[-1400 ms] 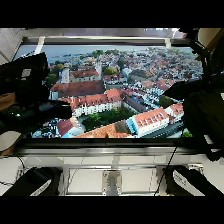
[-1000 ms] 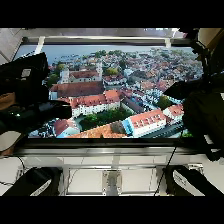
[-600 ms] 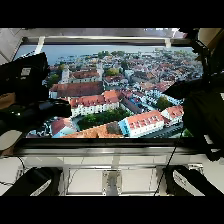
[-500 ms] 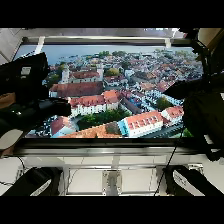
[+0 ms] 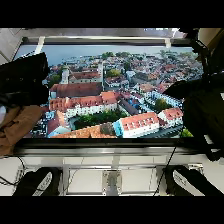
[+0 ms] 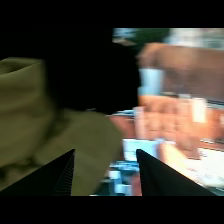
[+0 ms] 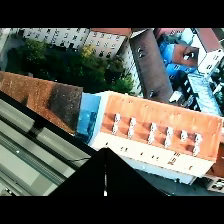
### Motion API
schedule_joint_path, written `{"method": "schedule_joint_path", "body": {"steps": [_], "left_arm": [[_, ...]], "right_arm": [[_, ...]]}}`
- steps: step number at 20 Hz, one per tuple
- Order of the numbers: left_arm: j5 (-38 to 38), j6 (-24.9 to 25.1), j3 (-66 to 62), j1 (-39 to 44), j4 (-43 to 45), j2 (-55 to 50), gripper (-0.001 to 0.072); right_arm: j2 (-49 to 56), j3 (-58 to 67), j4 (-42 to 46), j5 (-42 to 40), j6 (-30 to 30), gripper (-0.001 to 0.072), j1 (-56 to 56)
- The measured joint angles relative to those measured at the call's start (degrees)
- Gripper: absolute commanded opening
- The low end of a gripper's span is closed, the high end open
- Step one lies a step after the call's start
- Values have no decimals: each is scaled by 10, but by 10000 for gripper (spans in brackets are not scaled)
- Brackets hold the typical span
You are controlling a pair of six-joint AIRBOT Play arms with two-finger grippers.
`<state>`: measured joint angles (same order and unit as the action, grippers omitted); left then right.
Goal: Fold the clothes and pants, and hang the long-sleeved shirts on hangers.
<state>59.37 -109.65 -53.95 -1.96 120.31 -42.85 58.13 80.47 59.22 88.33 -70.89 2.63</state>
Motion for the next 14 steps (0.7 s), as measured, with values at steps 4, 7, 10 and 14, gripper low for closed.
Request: {"method": "schedule_joint_path", "body": {"steps": [4,7,10,14], "left_arm": [[-42,65,0,-180,-78,-97,622],[-63,99,-3,-238,-125,-188,621],[-79,111,-26,-261,-144,-274,621],[-88,118,-84,-270,-153,-370,621]], "right_arm": [[0,0,-1,-28,0,16,0],[0,0,0,-42,0,16,0],[0,0,0,-49,0,16,0],[0,0,0,-53,-1,16,0]]}}
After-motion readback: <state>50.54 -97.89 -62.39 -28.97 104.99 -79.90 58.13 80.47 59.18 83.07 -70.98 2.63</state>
